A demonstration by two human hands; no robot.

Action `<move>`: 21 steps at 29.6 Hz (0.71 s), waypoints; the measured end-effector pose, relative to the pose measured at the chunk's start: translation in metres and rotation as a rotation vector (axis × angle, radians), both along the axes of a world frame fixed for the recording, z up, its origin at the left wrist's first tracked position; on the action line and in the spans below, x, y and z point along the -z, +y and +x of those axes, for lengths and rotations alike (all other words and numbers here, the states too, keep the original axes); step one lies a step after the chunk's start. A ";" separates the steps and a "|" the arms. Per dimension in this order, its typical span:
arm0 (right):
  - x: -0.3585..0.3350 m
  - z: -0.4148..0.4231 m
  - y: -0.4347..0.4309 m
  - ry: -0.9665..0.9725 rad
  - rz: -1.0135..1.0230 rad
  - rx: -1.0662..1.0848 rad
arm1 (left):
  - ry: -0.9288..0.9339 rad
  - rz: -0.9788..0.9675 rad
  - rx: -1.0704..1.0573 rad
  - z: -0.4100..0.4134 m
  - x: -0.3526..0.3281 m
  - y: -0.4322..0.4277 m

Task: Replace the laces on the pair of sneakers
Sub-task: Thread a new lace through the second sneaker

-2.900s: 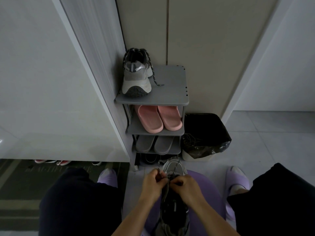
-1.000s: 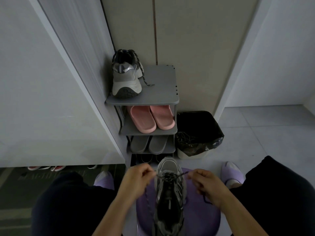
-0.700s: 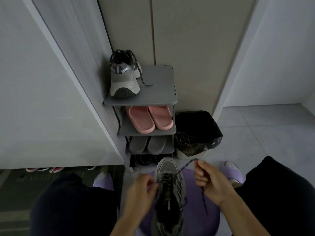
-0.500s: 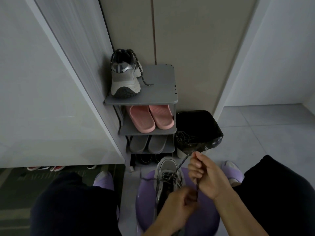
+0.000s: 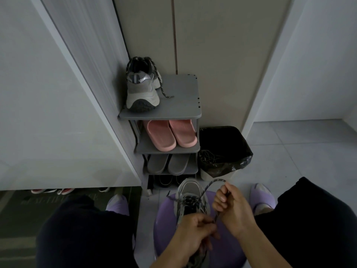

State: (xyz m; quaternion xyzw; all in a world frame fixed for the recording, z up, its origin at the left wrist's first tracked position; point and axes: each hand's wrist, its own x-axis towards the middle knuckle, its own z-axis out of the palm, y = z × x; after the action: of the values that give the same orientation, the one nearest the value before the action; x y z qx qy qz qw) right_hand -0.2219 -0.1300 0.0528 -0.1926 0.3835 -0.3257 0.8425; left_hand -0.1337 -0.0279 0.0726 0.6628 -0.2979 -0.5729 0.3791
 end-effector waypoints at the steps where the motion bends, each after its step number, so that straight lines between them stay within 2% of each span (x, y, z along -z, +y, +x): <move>1: 0.000 -0.002 0.000 0.052 -0.021 -0.056 | -0.064 -0.009 0.006 0.004 0.000 0.002; 4: 0.003 -0.011 0.005 0.297 -0.143 -0.398 | -0.414 -0.057 0.025 0.016 0.010 0.008; 6: 0.004 -0.016 0.010 0.335 -0.172 -0.568 | -0.624 -0.086 0.087 0.023 0.014 0.009; 8: 0.006 -0.015 0.013 0.353 -0.183 -0.628 | -0.735 -0.120 0.158 0.026 0.017 0.009; 11: 0.010 -0.011 0.016 0.361 -0.199 -0.624 | -0.780 -0.186 0.161 0.025 0.020 0.008; 14: 0.014 -0.011 0.013 0.413 -0.251 -0.535 | -0.771 -0.207 0.015 0.030 0.024 0.010; 17: 0.016 -0.013 0.007 0.523 -0.323 -0.389 | -1.017 -0.333 -0.006 0.040 0.038 0.009; 19: 0.017 -0.012 0.005 0.574 -0.378 -0.366 | -1.056 -0.238 0.068 0.037 0.038 0.006; 21: 0.022 -0.011 0.005 0.627 -0.452 -0.401 | -0.986 -0.146 0.108 0.034 0.041 0.006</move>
State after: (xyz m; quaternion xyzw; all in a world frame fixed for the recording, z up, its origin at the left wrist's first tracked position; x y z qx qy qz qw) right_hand -0.2326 -0.1250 0.0310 -0.5326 0.4945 -0.1571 0.6687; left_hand -0.1001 -0.0224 0.0312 0.8101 -0.5149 -0.1876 0.2085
